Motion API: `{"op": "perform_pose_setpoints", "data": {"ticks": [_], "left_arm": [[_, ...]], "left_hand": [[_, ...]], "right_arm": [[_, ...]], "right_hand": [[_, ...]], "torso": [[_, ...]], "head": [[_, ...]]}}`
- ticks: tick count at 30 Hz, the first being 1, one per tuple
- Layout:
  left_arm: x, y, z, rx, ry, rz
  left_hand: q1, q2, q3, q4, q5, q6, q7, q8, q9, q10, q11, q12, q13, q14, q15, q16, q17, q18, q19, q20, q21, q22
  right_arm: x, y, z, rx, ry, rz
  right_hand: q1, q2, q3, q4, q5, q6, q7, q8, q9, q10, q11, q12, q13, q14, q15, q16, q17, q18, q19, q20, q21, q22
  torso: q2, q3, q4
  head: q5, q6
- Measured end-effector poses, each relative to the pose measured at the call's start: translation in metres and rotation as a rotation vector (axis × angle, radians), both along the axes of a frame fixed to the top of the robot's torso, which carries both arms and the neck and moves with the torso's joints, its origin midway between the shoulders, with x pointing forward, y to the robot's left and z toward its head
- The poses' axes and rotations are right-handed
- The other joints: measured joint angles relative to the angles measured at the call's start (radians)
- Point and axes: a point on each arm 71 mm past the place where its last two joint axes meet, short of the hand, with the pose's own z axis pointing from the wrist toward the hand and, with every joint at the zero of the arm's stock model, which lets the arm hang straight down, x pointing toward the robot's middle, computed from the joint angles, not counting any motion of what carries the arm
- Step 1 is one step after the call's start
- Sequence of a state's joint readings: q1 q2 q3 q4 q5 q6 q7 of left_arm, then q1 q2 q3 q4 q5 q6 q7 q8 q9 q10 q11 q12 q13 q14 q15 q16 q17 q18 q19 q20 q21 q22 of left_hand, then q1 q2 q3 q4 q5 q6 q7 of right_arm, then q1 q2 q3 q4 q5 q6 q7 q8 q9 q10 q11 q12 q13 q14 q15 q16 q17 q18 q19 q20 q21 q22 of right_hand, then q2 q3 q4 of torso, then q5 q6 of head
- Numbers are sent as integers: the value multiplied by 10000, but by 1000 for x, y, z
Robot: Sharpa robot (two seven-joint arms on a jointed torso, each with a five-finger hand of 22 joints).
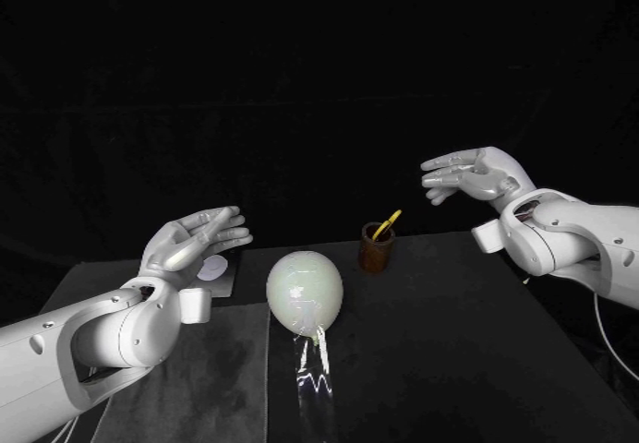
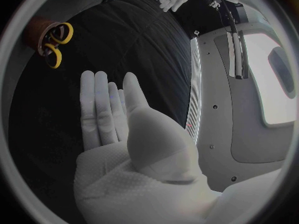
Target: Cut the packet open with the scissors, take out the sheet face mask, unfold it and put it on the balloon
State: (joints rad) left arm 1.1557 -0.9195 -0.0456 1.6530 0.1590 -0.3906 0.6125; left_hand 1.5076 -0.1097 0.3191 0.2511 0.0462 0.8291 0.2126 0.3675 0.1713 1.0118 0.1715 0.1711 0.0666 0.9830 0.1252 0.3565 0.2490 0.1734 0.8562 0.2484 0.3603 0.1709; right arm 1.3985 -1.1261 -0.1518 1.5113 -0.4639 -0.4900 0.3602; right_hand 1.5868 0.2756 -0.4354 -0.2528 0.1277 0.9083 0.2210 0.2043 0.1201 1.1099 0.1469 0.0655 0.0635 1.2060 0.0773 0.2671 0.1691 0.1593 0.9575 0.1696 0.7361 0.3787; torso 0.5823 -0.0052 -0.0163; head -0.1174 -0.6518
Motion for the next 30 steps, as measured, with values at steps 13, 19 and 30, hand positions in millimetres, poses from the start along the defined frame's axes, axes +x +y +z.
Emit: {"op": "perform_pose_setpoints", "data": {"ticks": [13,19,30], "left_arm": [[1,1,0,-81,-13,-134],[1,1,0,-88,-1,-154],[1,1,-1,-74,25,-149]], "left_hand": [[3,-91,28,28,0,34,-34,-42,-15,73,1,-55,-9,6,-5,-2,29,-18,10,10,-1,-2],[3,-91,27,28,0,34,-34,-42,-15,73,1,-55,-8,36,-32,-2,28,-25,36,36,-2,-4],[3,-90,55,55,0,72,-2,-42,-15,72,1,-55,-7,36,-32,-3,41,-37,71,1,-3,-6]], "right_arm": [[26,11,0,-4645,-1022,558],[37,23,-3,-6514,-1393,788],[42,50,-14,-9440,-1872,1110]], "right_hand": [[-98,-173,-14,-342,79,-89,-23,-413,-203,-850,73,0,-22,1346,-143,224,329,190,-265,-41,1786,1246],[-293,-475,218,-319,177,-336,-109,-796,-290,-1420,-92,0,-6,1830,-325,4578,3091,272,-302,-272,2280,1695],[-1114,-3151,5356,972,-625,-220,-400,-1172,-310,-1744,-274,1,-6,1383,-374,6078,3837,268,-204,-352,2459,2299]], "torso": [[25,12,6],[35,14,12],[59,2,23]], "head": [[-40,27],[-53,45],[-101,32]]}}
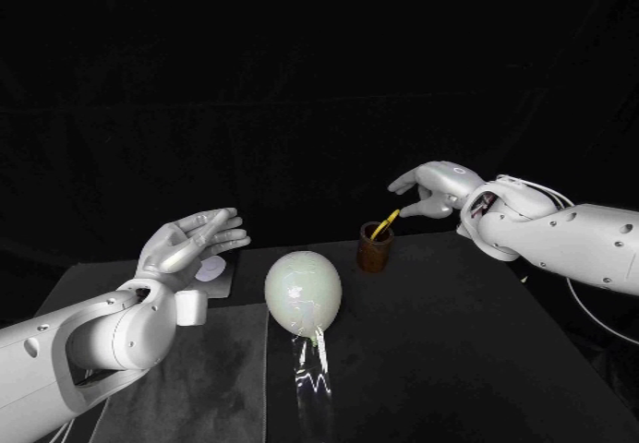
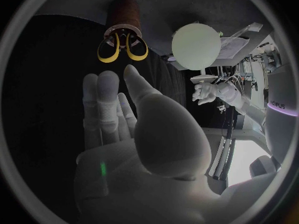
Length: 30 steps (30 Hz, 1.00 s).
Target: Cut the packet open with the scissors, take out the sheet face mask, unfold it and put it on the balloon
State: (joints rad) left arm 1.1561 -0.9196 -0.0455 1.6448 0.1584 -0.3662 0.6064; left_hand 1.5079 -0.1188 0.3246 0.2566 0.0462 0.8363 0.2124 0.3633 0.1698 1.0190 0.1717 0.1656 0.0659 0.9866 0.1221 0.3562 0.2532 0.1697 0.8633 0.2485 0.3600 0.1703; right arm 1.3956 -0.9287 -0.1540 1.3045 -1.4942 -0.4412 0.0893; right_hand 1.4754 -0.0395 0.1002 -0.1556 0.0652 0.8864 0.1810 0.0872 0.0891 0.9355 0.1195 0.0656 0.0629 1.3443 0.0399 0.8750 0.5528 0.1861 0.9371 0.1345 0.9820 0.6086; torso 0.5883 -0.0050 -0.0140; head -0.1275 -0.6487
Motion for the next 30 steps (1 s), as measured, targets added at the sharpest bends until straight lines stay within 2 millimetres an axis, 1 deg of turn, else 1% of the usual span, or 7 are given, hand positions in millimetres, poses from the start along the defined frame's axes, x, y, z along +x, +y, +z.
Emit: {"op": "perform_pose_setpoints", "data": {"ticks": [2,6,10,13,19,26,30], "left_arm": [[0,0,0,1,3,-2],[1,0,0,11,8,14],[1,1,0,16,14,19],[1,1,0,20,20,23],[0,0,0,18,31,9],[0,1,0,20,44,3],[0,1,0,23,54,0]], "left_hand": [[0,0,0,0,0,0,0,0,0,0,0,0,0,0,0,0,0,-1,0,0,0,-1],[0,0,0,0,0,0,0,-39,-10,0,0,0,0,0,1,0,0,-4,0,0,0,-1],[0,0,0,0,0,0,-1,-39,-10,0,0,0,0,0,1,0,-1,-6,0,0,-1,-2],[0,0,0,0,0,0,-1,-39,-10,-1,0,0,0,-1,1,0,-1,-8,-1,0,-1,-2],[0,0,0,0,0,0,-1,-39,-10,-1,0,0,1,-1,2,-1,-2,-10,-1,0,-2,-2],[0,1,0,0,0,0,-2,-39,-10,59,12,-43,1,-1,2,-1,5,-14,-1,0,32,-3],[0,1,-1,0,0,2,-4,-39,-10,73,-2,-43,2,0,2,-1,12,-19,-1,1,32,-4]], "right_arm": [[0,3,-2,-456,-66,-14],[2,6,-5,-1128,-135,-88],[3,7,-7,-1510,-170,-147],[4,9,-8,-1744,-191,-191],[10,13,-11,-2073,-190,-295],[17,12,-17,-2391,-84,-473],[19,12,-23,-2529,56,-517]], "right_hand": [[-3,-636,1077,588,-132,50,-121,-46,-6,-69,-69,0,0,66,-66,132,-30,-1,197,-31,0,226],[37,-1002,1620,1043,-153,76,-147,-46,-6,-87,-87,0,0,65,-65,179,-36,-6,297,-59,77,407],[103,-1093,1866,1229,-153,113,-183,-46,-5,-85,-92,0,-1,130,-113,318,-13,-8,545,-60,294,748],[158,-1148,2140,1310,-153,179,-235,-46,16,138,-123,0,6,452,-84,935,695,-237,1035,-73,752,1424],[224,-1214,2640,1464,-153,362,-279,-18,60,414,-149,0,6,747,-96,1864,1702,-250,1612,-89,1359,2340],[144,-1293,3103,1555,-153,633,-299,81,117,827,-182,0,5,1047,-136,2698,2681,-541,2245,-116,2032,3349],[-29,-1466,3611,1603,-153,768,-329,169,152,1117,-213,0,7,1171,-133,3194,3245,-558,2620,-163,2477,4017]], "torso": [[9,-1,5],[23,-3,12],[29,-3,16],[35,4,16],[78,15,22],[151,23,39],[193,23,44]], "head": [[-16,-3],[-41,-5],[-36,-15],[-13,-36],[10,-18],[-8,25],[-16,30]]}}
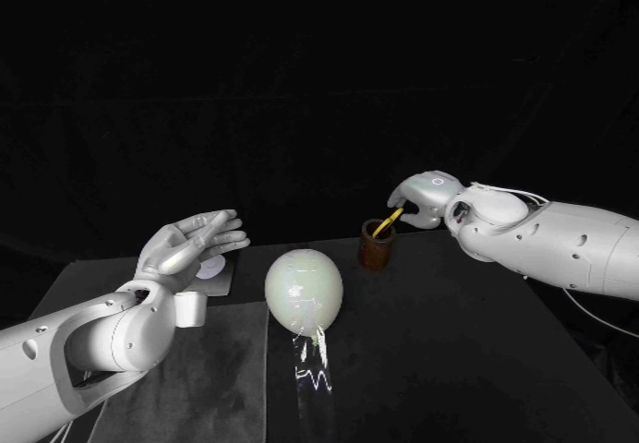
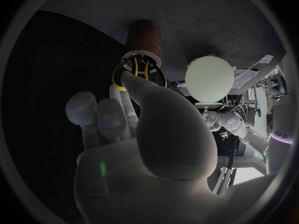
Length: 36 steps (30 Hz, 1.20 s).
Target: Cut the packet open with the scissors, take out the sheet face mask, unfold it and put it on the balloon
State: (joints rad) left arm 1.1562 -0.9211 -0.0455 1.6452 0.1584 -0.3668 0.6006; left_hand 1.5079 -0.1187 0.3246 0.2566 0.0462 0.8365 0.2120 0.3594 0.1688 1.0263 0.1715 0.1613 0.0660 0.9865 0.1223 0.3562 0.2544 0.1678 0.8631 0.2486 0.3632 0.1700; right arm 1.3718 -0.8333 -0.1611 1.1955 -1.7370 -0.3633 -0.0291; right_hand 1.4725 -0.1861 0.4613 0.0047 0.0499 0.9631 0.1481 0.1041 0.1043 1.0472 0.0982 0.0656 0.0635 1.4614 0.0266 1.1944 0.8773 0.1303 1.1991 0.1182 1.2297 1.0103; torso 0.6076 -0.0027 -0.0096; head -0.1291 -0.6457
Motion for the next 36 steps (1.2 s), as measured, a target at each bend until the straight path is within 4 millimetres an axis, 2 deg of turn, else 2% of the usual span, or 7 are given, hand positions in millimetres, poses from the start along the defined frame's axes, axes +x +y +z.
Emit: {"op": "perform_pose_setpoints", "data": {"ticks": [1,9,17,20,23,27,36], "left_arm": [[0,0,0,1,3,-2],[0,-1,0,-3,18,-29],[0,-2,0,-7,45,-64],[0,-3,0,-5,56,-70],[0,-3,0,-3,67,-75],[0,-3,0,2,81,-76],[1,-2,0,20,104,-60]], "left_hand": [[0,0,0,0,0,0,0,0,0,0,0,0,0,0,0,0,0,-53,0,0,0,0],[-2,-2,0,0,0,11,-12,0,-5,-1,0,2,0,0,0,0,-1,56,0,0,0,-2],[-54,-53,0,0,0,11,-13,-36,-14,-1,0,-44,0,0,0,0,12,54,0,0,-1,-3],[-54,-53,0,0,0,11,-13,-36,-22,-1,1,-44,0,0,0,0,12,53,-1,0,-1,-4],[-54,-53,28,29,0,11,-13,-37,-22,-1,1,-44,-4,0,0,0,11,51,-1,0,-1,-4],[-54,-53,30,30,0,11,-13,-37,-23,-2,1,-44,-8,0,1,0,20,47,-1,0,-1,-5],[-54,-53,43,43,0,10,-14,-46,-28,-2,1,-84,-8,0,1,0,20,39,-1,0,-2,-16]], "right_arm": [[0,0,-1,-27,32,-7],[5,3,-5,-192,109,-77],[9,6,-8,-285,135,-121],[9,8,-8,-291,142,-104],[10,8,-8,-280,109,-110],[9,7,-7,-216,-44,-103],[4,0,-2,84,-622,-31]], "right_hand": [[2,2,83,6,0,11,-10,0,2,37,4,0,0,0,0,47,42,-1,0,0,8,48],[-235,-233,598,124,0,143,-36,77,44,195,-53,0,-1,20,-19,258,237,-7,157,-16,191,338],[-399,-149,1069,314,0,300,-85,146,113,452,-93,0,-2,36,-35,296,241,-65,157,-17,191,447],[-623,78,1283,506,0,609,-59,366,204,820,-119,63,51,38,-38,452,378,-73,300,-82,372,689],[-676,399,1433,656,0,1021,-77,663,354,1312,-157,253,122,46,-120,587,586,-231,507,-109,575,997],[-819,838,1605,828,-3,1480,-224,1060,573,1917,-266,465,207,38,-220,703,739,-237,658,-125,700,1233],[-871,931,1818,962,-42,1487,-299,1503,951,2198,-337,455,207,68,-323,751,802,-243,745,-213,717,1348]], "torso": [[6,0,1],[44,4,4],[47,7,4],[45,7,4],[43,6,6],[43,6,7],[43,7,-5]], "head": [[5,0],[35,18],[-32,61],[-17,62],[-13,62],[-6,71],[5,86]]}}
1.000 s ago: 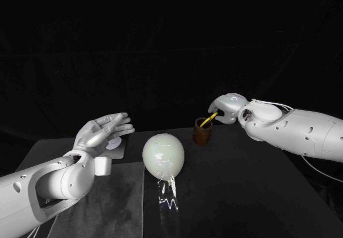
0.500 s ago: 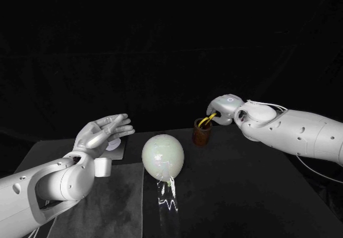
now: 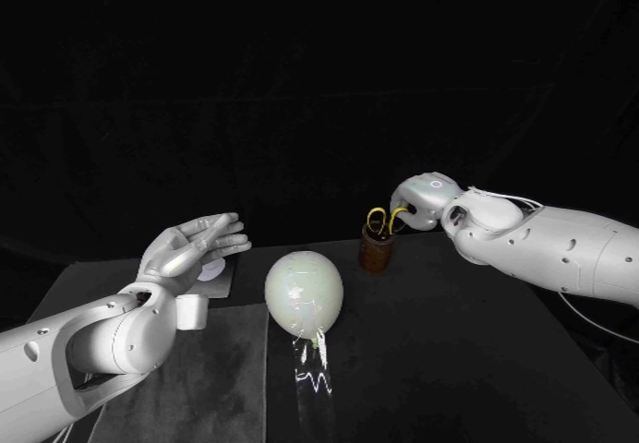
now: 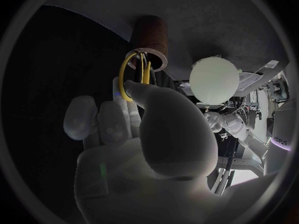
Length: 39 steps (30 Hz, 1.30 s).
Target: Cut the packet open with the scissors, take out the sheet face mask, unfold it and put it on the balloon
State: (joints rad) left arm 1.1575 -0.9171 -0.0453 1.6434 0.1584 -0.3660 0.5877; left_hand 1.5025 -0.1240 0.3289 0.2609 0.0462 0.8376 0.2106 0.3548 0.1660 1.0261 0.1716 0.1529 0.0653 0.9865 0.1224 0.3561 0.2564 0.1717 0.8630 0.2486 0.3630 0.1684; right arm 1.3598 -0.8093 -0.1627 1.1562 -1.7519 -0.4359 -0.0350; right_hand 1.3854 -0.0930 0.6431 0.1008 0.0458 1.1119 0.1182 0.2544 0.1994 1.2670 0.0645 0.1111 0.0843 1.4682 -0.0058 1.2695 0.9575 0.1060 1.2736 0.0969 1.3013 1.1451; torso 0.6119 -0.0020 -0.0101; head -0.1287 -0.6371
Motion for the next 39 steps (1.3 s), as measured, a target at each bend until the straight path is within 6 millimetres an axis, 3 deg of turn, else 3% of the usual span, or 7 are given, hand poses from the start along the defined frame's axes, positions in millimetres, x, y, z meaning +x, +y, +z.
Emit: {"op": "perform_pose_setpoints", "data": {"ticks": [7,14,27,30,34,39], "left_arm": [[1,1,-1,22,24,24],[3,0,-2,28,38,16],[10,1,-4,14,-2,33],[13,2,-6,-3,-16,62],[17,3,-7,-123,71,184],[20,4,-9,-305,207,335]], "left_hand": [[0,0,13,12,0,0,0,-30,-6,-1,0,0,1,0,0,0,10,-8,0,0,0,0],[0,0,12,12,0,1,-1,-30,-6,-1,0,-50,1,0,0,0,9,-15,0,0,0,0],[40,-40,136,-1,0,3,-5,-138,-64,109,-35,-204,2,-81,69,-111,18,-25,-36,35,-42,-87],[70,-81,193,-5,0,4,-6,-197,-77,143,-1,-311,2,-208,67,-219,17,-29,-247,137,-203,-171],[88,-274,325,-107,0,-7,6,-339,-136,210,41,-586,-6,-1023,288,-806,-135,-31,-800,310,-549,-356],[119,-304,414,-196,0,-197,-5,-467,-186,13,241,-815,-12,-1617,496,-1217,-285,-32,-1351,407,-894,-541]], "right_arm": [[-8,-1,10,476,-506,182],[-12,2,34,1222,-863,168],[-1,11,92,3396,-1034,-717],[5,22,99,3930,-908,-852],[17,45,104,4459,-723,-920],[34,74,106,4953,-525,-1014]], "right_hand": [[-26,24,170,28,-21,-225,-39,344,386,49,48,-53,-20,0,0,40,-14,-4,-22,-22,20,28],[-27,23,225,0,-43,-307,-17,509,483,85,19,-78,-37,-36,-35,40,-60,-8,-40,-39,19,55],[14,-104,567,-176,48,-481,-2,864,714,168,99,-134,-30,-15,-55,111,68,-72,35,-111,86,244],[-12,-129,611,-195,68,-548,-2,905,849,175,106,-135,-21,2,-72,165,124,-73,75,-71,136,311],[-51,-169,681,-234,69,-553,-1,978,851,177,106,-136,-8,3,-72,206,203,-76,161,-91,210,402],[-77,-195,737,-265,115,-617,30,1020,1007,201,128,-136,-7,3,-72,244,226,-77,161,-90,210,414]], "torso": [[-7,1,-10],[-32,0,-11],[-212,-67,-10],[-250,-92,-11],[-267,-111,-10],[-253,-113,17]], "head": [[-35,48],[-99,130],[-191,188],[-143,189],[-1,197],[181,220]]}}
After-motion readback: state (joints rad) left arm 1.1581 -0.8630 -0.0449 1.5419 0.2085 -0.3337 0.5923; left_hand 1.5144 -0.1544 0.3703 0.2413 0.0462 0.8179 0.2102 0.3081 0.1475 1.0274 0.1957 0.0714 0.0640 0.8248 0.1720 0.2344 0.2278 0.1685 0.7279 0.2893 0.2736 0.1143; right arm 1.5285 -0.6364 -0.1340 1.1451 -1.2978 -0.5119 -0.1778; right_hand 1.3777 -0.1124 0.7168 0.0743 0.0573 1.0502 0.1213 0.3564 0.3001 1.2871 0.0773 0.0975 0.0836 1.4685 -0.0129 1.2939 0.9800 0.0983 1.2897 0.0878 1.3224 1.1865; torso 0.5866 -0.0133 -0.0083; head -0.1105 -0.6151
